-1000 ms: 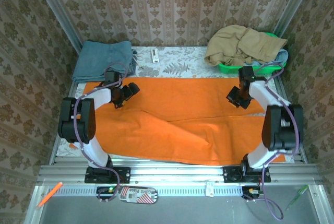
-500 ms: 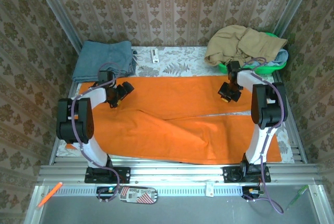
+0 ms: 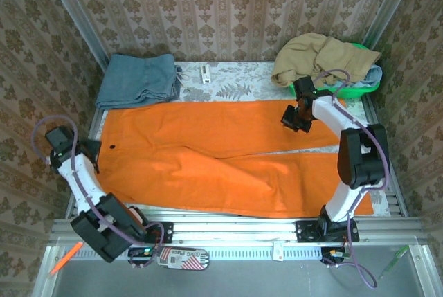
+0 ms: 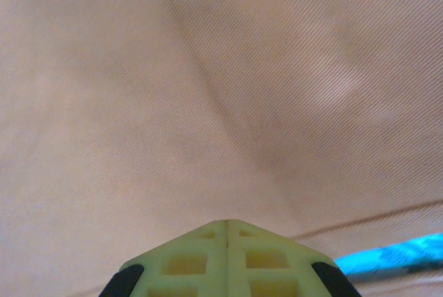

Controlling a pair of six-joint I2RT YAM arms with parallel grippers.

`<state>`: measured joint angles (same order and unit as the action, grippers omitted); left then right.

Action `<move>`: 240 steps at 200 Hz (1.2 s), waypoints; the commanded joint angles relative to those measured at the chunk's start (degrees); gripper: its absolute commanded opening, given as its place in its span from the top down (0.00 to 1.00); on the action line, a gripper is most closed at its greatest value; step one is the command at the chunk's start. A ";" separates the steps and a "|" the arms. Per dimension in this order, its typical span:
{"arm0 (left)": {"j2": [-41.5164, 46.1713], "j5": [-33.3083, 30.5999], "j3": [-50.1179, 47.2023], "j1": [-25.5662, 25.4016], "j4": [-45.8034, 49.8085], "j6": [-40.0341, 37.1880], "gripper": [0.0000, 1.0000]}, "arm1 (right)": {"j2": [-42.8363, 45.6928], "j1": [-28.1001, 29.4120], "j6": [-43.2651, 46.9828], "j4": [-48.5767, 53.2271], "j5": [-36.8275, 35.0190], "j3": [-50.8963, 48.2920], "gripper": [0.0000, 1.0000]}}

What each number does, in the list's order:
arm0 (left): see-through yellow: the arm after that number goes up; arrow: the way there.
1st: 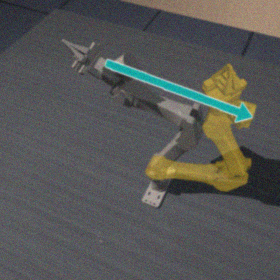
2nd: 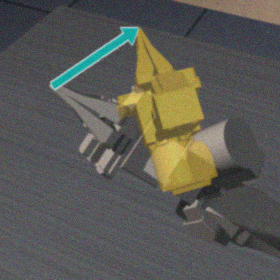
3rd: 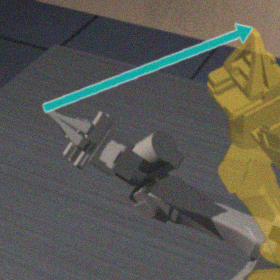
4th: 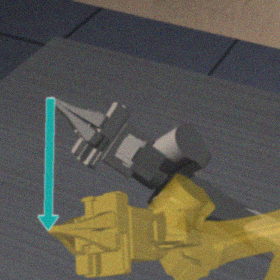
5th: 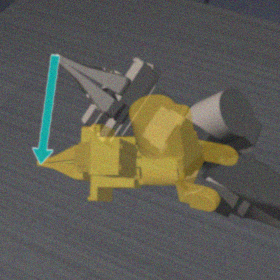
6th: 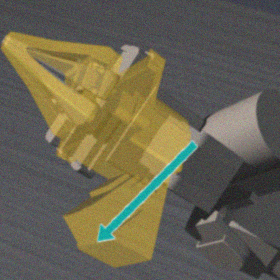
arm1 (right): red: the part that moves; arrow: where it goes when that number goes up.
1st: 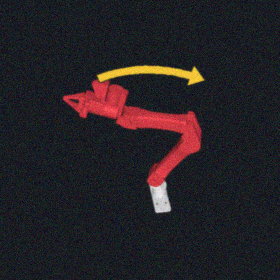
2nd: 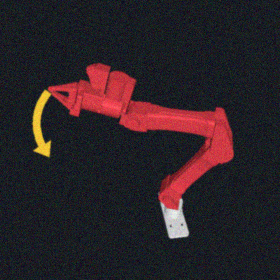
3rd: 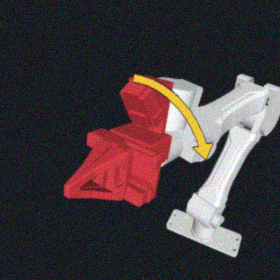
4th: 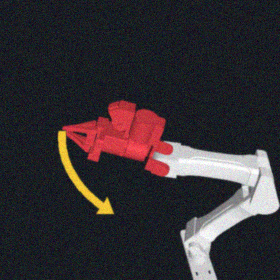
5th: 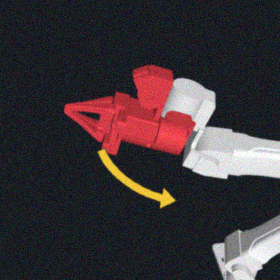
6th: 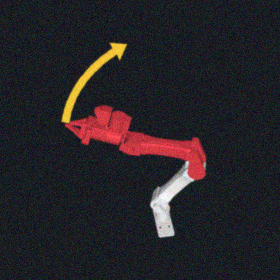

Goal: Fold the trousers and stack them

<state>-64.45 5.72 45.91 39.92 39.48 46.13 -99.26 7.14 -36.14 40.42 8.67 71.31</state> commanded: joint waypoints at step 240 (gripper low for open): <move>-11.29 -14.19 -11.46 9.30 -7.51 5.64 0.49 | 12.69 1.65 1.94 3.35 5.48 -8.73 0.90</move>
<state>-74.70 -7.20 35.94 48.80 34.41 51.03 -88.86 8.54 -34.65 42.28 12.78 63.46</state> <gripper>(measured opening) 0.535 0.100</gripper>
